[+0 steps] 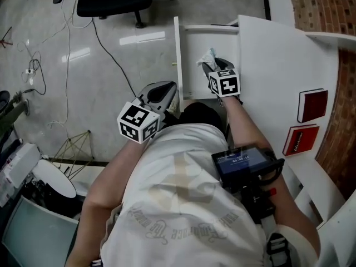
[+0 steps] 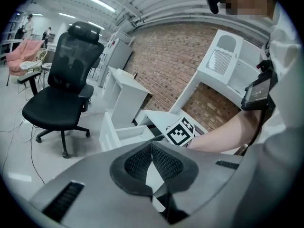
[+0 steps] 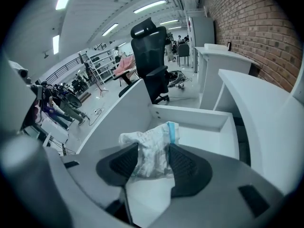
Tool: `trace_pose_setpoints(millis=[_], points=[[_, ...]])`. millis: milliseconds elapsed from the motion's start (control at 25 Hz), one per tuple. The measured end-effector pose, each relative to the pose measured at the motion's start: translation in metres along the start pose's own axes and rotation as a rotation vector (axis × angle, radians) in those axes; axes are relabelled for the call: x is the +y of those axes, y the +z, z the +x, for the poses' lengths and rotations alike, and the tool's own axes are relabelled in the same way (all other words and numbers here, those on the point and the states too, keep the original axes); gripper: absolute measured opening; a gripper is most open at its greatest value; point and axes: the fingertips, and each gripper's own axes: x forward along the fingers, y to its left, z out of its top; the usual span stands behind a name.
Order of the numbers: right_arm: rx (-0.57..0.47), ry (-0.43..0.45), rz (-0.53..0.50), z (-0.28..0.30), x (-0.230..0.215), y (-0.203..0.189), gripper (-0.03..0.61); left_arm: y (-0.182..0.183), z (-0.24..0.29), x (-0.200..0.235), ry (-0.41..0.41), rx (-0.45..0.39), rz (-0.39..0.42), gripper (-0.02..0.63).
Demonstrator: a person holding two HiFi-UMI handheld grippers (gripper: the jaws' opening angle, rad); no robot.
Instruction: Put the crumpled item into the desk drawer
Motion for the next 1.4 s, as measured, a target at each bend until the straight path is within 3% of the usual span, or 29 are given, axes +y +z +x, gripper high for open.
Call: trace_pose_setpoints(millis=[840,1200,1400], points=[[0.128,0.056,-0.078,0.08,-0.014,-0.024,0.223,-0.026,0.035,0.011,0.033,0.051,-0.102,0.021],[0.192,0.044,-0.103,0.13,-0.015,-0.032,0.223,-0.033,0.04,0.048,0.046,0.057,-0.169,0.021],[0.203,0.04,-0.123,0.131,-0.017,-0.038,0.224,-0.036,0.039,0.039,0.055,0.053,-0.18,0.021]])
